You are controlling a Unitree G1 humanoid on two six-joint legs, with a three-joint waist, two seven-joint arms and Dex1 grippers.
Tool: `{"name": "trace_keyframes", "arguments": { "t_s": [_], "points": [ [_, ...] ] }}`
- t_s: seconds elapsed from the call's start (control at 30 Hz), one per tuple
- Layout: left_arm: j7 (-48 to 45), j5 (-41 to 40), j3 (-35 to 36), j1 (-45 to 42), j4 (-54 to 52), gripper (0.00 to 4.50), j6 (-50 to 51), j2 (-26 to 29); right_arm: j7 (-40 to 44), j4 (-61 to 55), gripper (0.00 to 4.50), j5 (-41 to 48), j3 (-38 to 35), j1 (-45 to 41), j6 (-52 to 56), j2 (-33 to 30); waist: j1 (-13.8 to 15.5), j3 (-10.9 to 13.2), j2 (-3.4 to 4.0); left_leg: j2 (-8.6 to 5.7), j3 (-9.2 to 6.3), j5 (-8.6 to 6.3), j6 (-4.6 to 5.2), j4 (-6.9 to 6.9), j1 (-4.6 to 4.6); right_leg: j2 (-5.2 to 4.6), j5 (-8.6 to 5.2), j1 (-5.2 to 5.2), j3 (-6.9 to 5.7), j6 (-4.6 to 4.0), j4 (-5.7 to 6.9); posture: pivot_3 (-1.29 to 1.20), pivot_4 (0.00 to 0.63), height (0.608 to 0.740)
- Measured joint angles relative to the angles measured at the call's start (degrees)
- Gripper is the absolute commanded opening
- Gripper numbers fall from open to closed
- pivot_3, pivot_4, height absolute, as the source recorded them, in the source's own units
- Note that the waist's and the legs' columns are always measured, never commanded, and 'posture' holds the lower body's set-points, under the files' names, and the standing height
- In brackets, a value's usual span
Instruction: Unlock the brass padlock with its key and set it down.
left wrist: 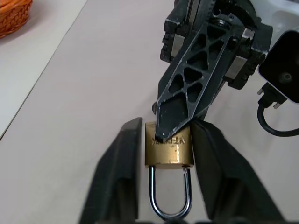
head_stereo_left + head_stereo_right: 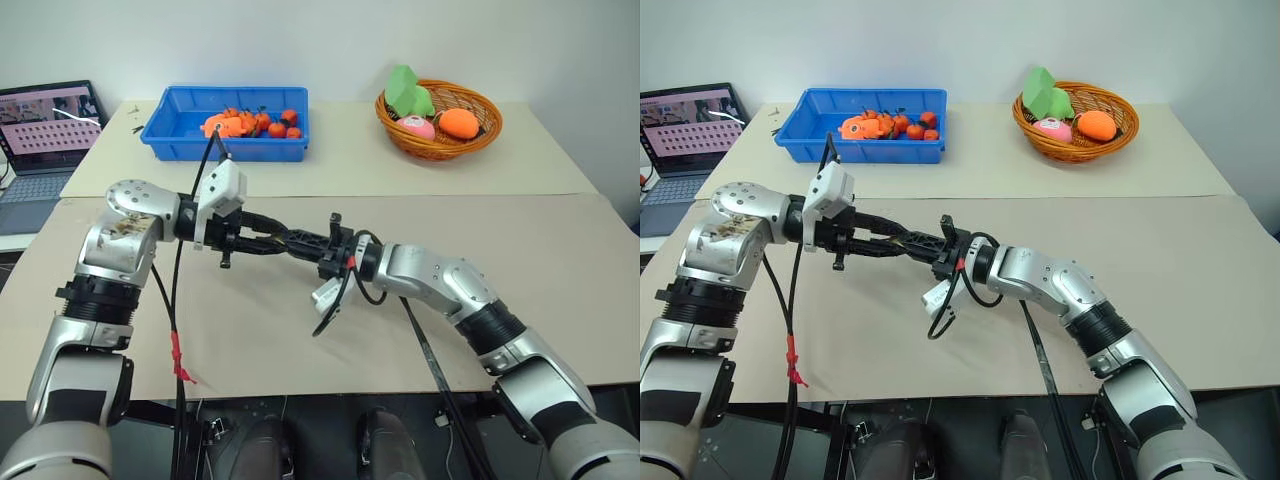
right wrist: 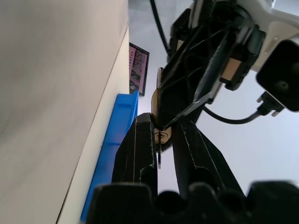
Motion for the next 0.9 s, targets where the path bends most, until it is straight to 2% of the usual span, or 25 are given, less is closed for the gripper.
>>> {"name": "trace_keyframes", "arguments": {
  "t_s": [0.07, 0.13, 0.3, 0.37, 0.5, 0.63, 0.8, 0.9],
  "points": [
    [0.2, 0.0, 0.0, 0.0, 0.0, 3.88, -0.1, 0.0, 0.0, 0.0, 0.13, 0.0, 0.0, 0.0, 0.0, 0.0, 0.0, 0.0, 0.00, 0.00, 0.00, 0.00, 0.00, 0.00, 0.00, 0.00, 0.00, 0.00, 0.00, 0.00, 0.00, 0.00, 0.150, 0.664],
    [0.3, 0.0, 0.0, -0.1, 0.0, 4.44, -0.1, 0.0, 0.0, 0.0, 0.13, 0.0, 0.0, 0.0, 0.0, 0.0, 0.0, 0.0, 0.00, 0.00, 0.00, 0.00, 0.00, 0.00, 0.00, 0.00, 0.00, 0.00, 0.00, 0.00, 0.00, 0.00, 0.150, 0.664],
    [1.0, -1.7, 1.5, -1.1, 0.3, 4.44, 3.0, -0.1, 0.0, 0.0, 0.13, 0.0, 0.0, 0.0, 0.1, 0.0, 0.0, 0.0, 0.00, 0.00, -0.01, 0.00, 0.00, 0.00, 0.00, 0.00, 0.00, 0.00, 0.00, 0.00, 0.00, 0.00, 0.150, 0.664],
    [2.1, -3.8, 3.4, -2.7, 1.0, 4.44, 7.4, -0.1, 0.0, 0.1, 0.13, 0.0, 0.0, 0.0, 0.4, 0.0, 0.0, 0.0, 0.00, 0.00, -0.01, 0.00, 0.00, 0.00, 0.00, 0.00, 0.00, 0.00, 0.00, 0.00, 0.00, 0.00, 0.150, 0.664],
    [5.5, -10.3, 10.6, -5.0, 5.7, 4.44, 19.4, 0.3, 0.1, 0.1, 0.13, 0.1, -0.2, 0.1, 1.9, -0.3, -0.3, 0.0, 0.00, 0.01, -0.02, 0.00, 0.00, -0.01, 0.03, 0.01, -0.01, 0.00, 0.02, 0.01, 0.01, 0.00, 0.150, 0.664],
    [8.4, -17.2, 17.3, -3.6, 8.9, 4.44, 33.5, 1.1, 0.1, -0.1, 0.13, 0.4, -1.2, 0.7, 4.0, -1.8, -0.9, 0.0, 0.00, 0.00, -0.03, 0.00, 0.00, -0.01, 0.02, -0.01, -0.02, 0.01, 0.01, 0.03, 0.01, 0.00, 0.150, 0.664],
    [18.4, -25.4, 28.5, 1.2, 13.4, 4.44, 49.5, -3.7, 1.0, -3.8, 0.13, 1.4, -4.8, 2.1, 8.1, -2.6, -0.9, 0.0, 0.00, 0.00, -0.03, 0.01, -0.01, -0.01, 0.12, -0.04, -0.01, 0.08, 0.03, 0.02, 0.05, 0.00, 0.150, 0.664],
    [23.1, -27.1, 30.2, 4.5, 13.5, 4.44, 53.9, -7.2, 1.8, -6.1, 0.13, 2.3, -5.3, 2.5, 9.3, -2.6, -1.0, 0.0, -0.01, 0.00, -0.03, 0.02, -0.03, 0.00, 0.13, -0.04, -0.01, 0.08, 0.04, 0.02, 0.10, 0.00, 0.150, 0.664]
  ]
}}
